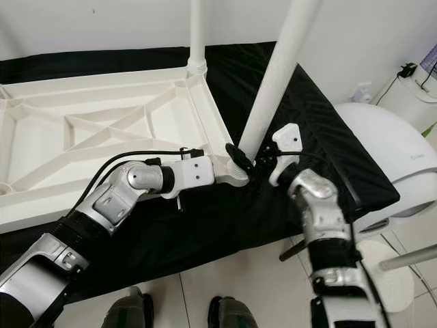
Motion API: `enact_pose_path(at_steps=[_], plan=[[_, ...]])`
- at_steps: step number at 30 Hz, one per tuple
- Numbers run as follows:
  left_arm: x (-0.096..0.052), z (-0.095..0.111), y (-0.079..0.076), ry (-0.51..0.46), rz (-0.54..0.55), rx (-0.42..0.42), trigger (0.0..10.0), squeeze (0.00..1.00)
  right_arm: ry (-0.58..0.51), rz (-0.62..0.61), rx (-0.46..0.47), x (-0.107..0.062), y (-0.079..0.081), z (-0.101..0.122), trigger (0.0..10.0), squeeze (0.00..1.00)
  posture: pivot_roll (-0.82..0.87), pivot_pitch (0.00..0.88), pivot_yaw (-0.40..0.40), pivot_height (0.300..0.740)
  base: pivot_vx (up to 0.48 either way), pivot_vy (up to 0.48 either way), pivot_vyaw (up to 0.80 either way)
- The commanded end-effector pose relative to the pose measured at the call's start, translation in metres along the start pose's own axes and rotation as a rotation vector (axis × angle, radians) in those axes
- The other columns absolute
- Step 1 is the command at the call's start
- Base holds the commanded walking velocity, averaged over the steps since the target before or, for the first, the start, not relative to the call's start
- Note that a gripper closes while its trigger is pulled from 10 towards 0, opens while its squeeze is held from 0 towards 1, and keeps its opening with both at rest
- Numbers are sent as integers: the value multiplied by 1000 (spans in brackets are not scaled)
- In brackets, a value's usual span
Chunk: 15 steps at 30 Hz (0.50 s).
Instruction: Building children table
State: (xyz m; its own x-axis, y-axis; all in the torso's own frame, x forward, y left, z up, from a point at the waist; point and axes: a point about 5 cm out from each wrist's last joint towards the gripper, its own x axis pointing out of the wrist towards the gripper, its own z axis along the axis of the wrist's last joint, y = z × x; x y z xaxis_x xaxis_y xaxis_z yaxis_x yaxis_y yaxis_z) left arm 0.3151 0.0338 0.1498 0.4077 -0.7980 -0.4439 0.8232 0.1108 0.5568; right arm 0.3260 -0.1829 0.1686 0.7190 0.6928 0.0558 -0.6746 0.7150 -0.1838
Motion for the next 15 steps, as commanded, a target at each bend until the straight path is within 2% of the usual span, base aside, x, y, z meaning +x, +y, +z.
enact_pose_path(at_steps=[1, 6, 11, 12, 13, 14, 15], plan=[[3, 8, -4, -20, -59, 55, 10000, 0, 37, 13, 22, -5, -3, -7, 10000, 0, -30, 77, -44, 740, 0, 0, 0], [2, 7, -3, -17, -58, 56, 10000, 0, 88, 97, 25, -7, -7, -11, 10000, 0, -27, 75, -42, 740, 0, 0, 0], [2, 7, -3, -16, -60, 58, 10000, 0, 108, 131, 27, -9, -10, -13, 10000, 0, -28, 72, -42, 740, 0, 0, 0], [2, 7, -3, -17, -61, 59, 10000, 0, 109, 139, 25, -9, -11, -13, 9255, 0, -29, 70, -43, 740, 0, 0, 0], [2, 7, -3, -17, -61, 59, 10000, 0, 109, 139, 25, -9, -11, -13, 9255, 0, -29, 70, -43, 740, 0, 0, 0], [3, 7, -4, -17, -62, 60, 10000, 0, 107, 150, 30, -9, -12, -13, 4235, 0, -31, 68, -42, 740, 0, 0, 0], [3, 7, -4, -18, -63, 61, 10000, 0, 105, 159, 33, -9, -13, -13, 3333, 0, -31, 68, -42, 740, 0, 0, 0]])
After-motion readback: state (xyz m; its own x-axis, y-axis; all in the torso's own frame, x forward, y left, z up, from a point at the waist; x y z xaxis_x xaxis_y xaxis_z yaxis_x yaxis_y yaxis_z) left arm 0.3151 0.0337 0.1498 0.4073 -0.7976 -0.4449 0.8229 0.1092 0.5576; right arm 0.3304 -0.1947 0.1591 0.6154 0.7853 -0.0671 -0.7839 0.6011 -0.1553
